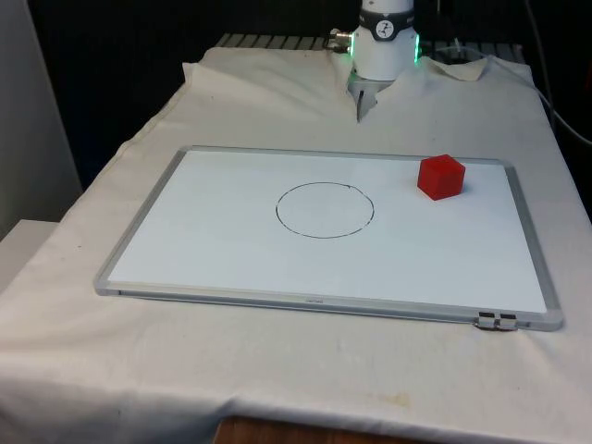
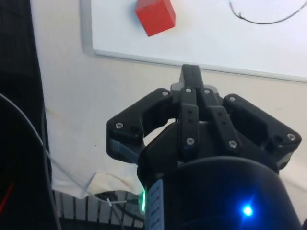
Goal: Push the cube into the marked area.
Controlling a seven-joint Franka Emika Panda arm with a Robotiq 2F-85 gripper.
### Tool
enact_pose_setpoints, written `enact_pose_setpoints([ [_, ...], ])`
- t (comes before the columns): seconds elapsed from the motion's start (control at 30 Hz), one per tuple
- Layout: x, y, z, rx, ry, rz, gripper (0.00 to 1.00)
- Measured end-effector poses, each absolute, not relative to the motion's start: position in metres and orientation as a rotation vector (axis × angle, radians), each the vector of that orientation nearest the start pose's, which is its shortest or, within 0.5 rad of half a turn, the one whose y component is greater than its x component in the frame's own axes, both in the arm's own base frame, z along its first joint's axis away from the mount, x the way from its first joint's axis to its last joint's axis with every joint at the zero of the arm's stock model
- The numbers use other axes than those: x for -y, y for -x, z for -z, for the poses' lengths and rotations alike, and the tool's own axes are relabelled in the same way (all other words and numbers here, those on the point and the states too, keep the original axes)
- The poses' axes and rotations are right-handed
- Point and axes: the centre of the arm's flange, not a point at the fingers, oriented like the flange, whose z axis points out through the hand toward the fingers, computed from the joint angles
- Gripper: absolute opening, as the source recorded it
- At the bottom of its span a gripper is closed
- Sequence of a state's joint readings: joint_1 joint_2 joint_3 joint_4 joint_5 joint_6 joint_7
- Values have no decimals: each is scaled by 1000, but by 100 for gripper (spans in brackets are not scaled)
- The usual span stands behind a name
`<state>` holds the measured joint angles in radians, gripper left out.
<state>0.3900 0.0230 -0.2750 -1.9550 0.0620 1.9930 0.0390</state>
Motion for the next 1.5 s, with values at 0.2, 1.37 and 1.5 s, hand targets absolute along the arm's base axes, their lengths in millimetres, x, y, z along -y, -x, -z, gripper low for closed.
enact_pose_setpoints([
  [0.2,-89,-545,-443,91,3083,21,0],
  [1.37,-195,-489,-313,170,3093,-8,0],
  [1.5,-204,-487,-302,174,3094,-17,0],
])
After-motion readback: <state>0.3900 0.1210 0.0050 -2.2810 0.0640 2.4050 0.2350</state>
